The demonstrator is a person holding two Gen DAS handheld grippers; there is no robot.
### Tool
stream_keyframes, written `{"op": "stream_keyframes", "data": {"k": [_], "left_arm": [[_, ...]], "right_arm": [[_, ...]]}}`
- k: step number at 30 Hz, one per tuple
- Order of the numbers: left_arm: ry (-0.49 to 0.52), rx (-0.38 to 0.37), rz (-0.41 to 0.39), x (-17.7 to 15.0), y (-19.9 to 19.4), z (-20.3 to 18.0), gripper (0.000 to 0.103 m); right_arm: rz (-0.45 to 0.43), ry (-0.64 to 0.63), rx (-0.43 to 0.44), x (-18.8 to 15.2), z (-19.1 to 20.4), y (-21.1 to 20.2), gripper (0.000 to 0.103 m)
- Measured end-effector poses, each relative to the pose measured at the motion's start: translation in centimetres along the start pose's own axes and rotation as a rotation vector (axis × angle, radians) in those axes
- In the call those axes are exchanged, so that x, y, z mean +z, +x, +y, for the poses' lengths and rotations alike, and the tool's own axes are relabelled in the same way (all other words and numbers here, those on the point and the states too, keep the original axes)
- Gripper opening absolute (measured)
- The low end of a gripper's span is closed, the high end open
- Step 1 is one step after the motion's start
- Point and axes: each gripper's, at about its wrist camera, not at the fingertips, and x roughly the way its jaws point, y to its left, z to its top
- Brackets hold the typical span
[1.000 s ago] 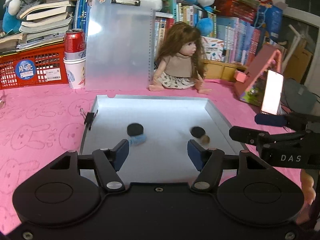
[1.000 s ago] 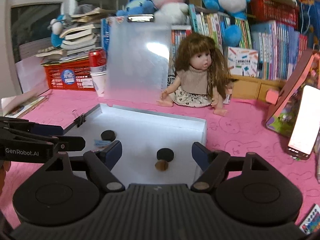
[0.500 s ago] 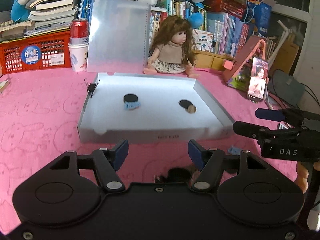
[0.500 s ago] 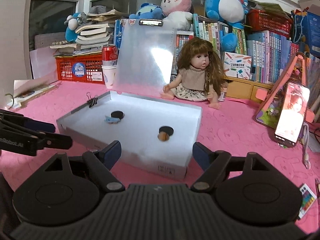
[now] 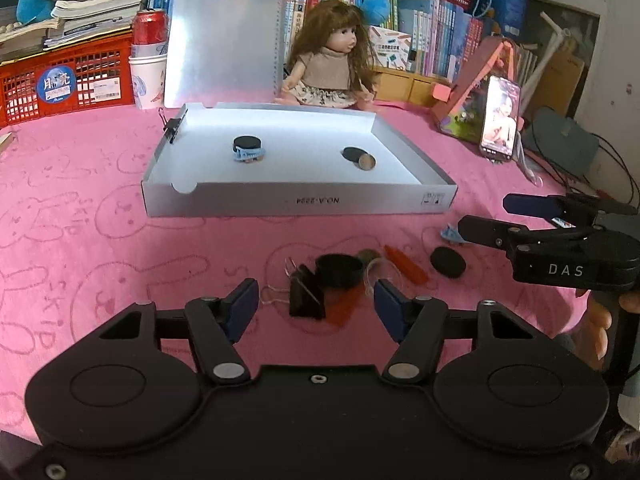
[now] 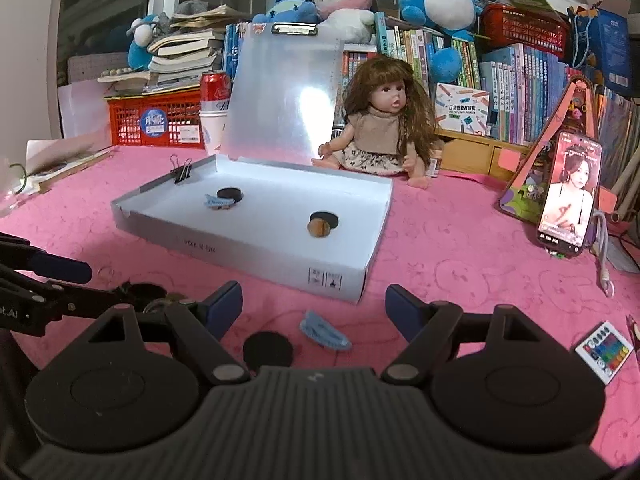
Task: Organize rigid objects
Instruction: 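Withdraw both tools toward the binder clips and black ring, then grasp a black binder clip with the left tool while the right tool grasps a black puck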
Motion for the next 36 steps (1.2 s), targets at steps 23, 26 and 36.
{"op": "stream_keyframes", "data": {"k": [23, 26, 36], "left_arm": [[0.000, 0.058, -0.057, -0.5, 1.8, -0.5, 0.031], [-0.003, 0.066, -0.050, -0.6, 2.2, -0.5, 0.030], [0.055, 0.113, -0.085, -1.6, 2.1, -1.9, 0.020]], "right_arm": [[0.068, -0.035, 0.065, -2.6, 1.6, 0.6, 0.057], [0.069, -0.038, 0.066, -2.7, 2.0, 1.1, 0.053], [0.059, 0.009, 0.082, -3.0, 2.4, 1.5, 0.036]]}}
